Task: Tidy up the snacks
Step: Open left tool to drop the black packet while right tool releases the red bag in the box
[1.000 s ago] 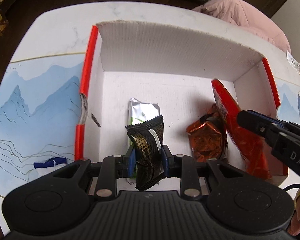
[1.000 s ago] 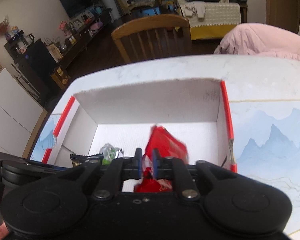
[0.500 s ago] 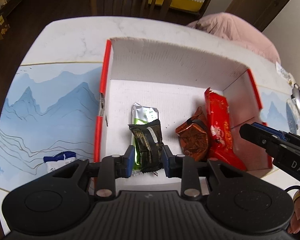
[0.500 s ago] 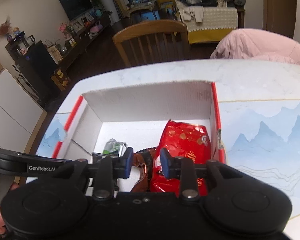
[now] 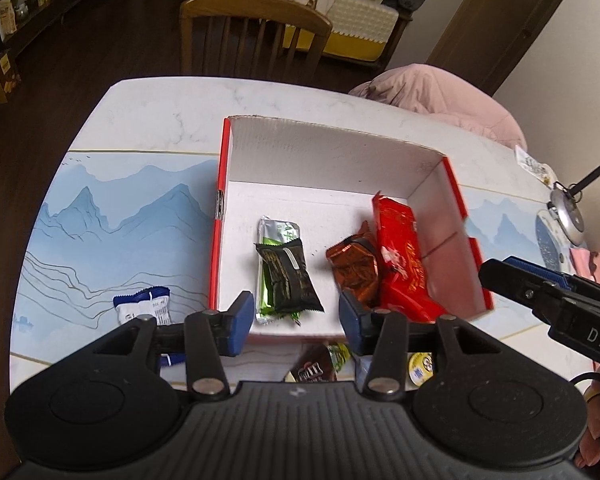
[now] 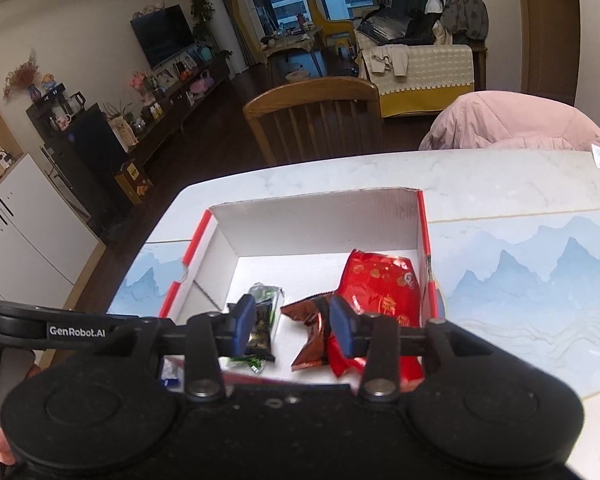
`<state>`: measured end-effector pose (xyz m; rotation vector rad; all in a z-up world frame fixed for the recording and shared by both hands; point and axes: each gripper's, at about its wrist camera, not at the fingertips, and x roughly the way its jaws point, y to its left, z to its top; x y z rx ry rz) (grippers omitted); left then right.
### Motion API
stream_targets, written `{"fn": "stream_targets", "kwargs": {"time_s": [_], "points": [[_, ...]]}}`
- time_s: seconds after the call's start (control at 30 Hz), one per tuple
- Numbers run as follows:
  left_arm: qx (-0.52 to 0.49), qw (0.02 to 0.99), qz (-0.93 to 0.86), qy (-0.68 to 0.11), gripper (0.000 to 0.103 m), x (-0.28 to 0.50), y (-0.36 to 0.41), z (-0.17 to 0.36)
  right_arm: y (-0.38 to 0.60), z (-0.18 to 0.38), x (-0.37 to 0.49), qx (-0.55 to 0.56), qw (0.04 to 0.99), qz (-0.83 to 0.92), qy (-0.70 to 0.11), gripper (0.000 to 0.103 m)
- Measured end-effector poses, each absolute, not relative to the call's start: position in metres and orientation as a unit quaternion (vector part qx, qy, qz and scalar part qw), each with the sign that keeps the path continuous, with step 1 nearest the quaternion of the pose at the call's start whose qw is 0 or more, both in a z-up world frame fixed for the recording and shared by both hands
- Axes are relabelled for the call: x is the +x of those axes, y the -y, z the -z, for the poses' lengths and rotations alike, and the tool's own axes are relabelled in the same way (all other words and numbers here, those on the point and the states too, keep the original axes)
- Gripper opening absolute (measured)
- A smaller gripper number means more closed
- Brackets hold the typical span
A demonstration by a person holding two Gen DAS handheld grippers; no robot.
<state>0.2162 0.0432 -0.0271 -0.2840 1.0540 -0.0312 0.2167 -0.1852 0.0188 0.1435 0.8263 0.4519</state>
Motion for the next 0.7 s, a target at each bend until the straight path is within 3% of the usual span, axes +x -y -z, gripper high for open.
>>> {"fn": "stream_targets", "kwargs": {"time_s": [0.23, 0.3, 0.43, 0.7], "points": [[-0.135, 0.864, 0.027, -0.484, 0.051, 0.185, -0.044, 0.013, 0.188, -0.026, 0.186, 0.066, 0.89, -0.224, -0.391, 0.062], [-0.137, 0.867, 0.026, -0.479, 0.059, 0.176, -0.046, 0.011, 0.187, -0.028, 0.178, 0.063, 0.891, -0.225, -0.389, 0.065], [-0.143, 0.869, 0.024, -0.473, 0.061, 0.158, -0.054, 0.011, 0.187, -0.028, 0.165, 0.066, 0.89, -0.229, -0.388, 0.077], [-0.139, 0.874, 0.007, -0.465, 0.067, 0.126, -0.066, 0.02, 0.183, -0.012, 0.141, 0.056, 0.881, -0.235, -0.407, 0.087]]}}
